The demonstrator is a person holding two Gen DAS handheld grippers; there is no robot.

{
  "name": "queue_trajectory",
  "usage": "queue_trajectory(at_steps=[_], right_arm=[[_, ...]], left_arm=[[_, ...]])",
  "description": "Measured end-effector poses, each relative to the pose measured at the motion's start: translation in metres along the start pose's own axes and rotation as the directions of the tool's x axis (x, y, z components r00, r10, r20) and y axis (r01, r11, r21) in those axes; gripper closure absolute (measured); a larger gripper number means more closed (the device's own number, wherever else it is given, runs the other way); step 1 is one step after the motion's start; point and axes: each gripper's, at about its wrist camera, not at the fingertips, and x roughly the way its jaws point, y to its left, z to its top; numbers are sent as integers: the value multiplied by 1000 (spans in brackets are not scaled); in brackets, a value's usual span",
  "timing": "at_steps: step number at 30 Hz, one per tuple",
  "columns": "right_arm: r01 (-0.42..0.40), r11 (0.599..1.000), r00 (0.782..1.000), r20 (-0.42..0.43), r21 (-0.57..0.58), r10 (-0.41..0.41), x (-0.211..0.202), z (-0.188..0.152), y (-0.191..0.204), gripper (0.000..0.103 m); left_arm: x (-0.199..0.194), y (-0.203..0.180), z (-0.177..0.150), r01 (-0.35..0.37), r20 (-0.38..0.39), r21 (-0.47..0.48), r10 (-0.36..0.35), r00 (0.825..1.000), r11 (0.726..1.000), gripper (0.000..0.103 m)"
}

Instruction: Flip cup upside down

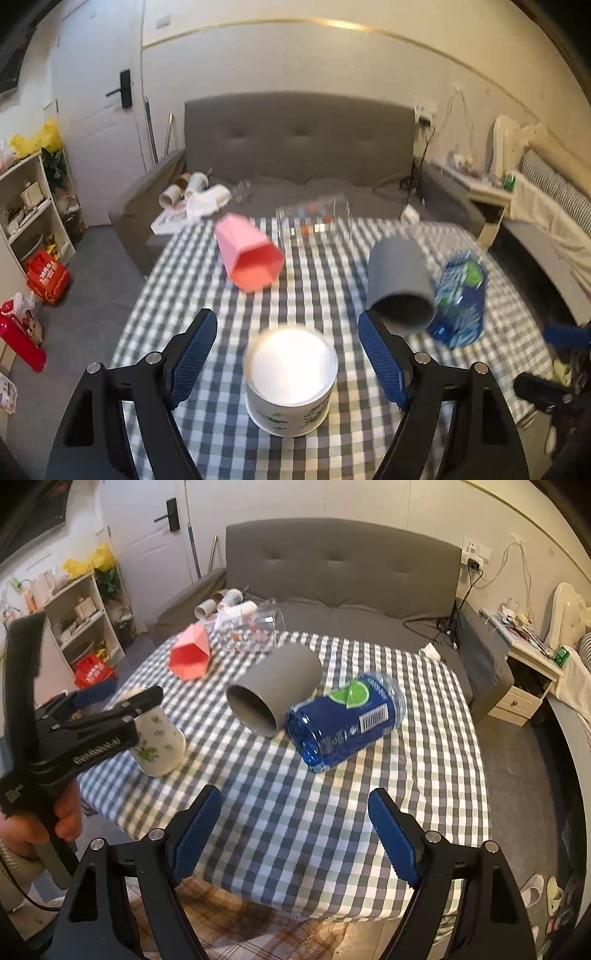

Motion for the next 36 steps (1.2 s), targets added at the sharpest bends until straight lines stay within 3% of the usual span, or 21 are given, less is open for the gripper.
queue_trajectory(at_steps=[4, 5, 8, 13, 15, 16, 18, 20, 26, 36], right_arm=[[-19, 1000, 998, 57, -2, 19, -20, 0, 5, 21], [-22, 1000, 997, 69, -3, 22, -23, -1, 6, 21], [-29, 1000, 993, 116, -5, 30, -35, -8, 12, 21], [-63, 998, 986, 154, 4, 62, -43, -28, 29, 21], [-65, 998, 984, 164, 8, 63, -43, -37, 35, 20], [-61, 998, 985, 165, 7, 59, -43, -41, 39, 17], [-47, 999, 982, 182, 5, 45, -43, -48, 46, 3], [-46, 999, 980, 195, -2, 46, -42, -56, 53, 0], [-36, 999, 978, 205, -2, 36, -43, -65, 61, 0], [-23, 999, 976, 217, 43, 13, -49, -69, 51, 0]], left_arm=[[-41, 13, 14, 24, 77, -34, -21, 997, 999, 19], [-51, 17, 14, 28, 92, -38, -25, 995, 999, 15], [-75, 28, 8, 33, 122, -50, -26, 992, 998, 13], [-95, 38, -19, 27, 116, -47, -22, 993, 999, 10], [-99, 42, -35, 26, 106, -50, -21, 994, 998, 3], [-100, 43, -42, 24, 102, -54, -19, 995, 998, 2], [-102, 45, -53, 18, 91, -65, -12, 996, 998, 1], [-105, 47, -67, 15, 73, -76, -9, 997, 997, 1], [-118, 50, -90, 13, 84, -90, -6, 996, 996, 0], [-125, 54, -94, 1, 92, -97, 8, 996, 995, 0]])
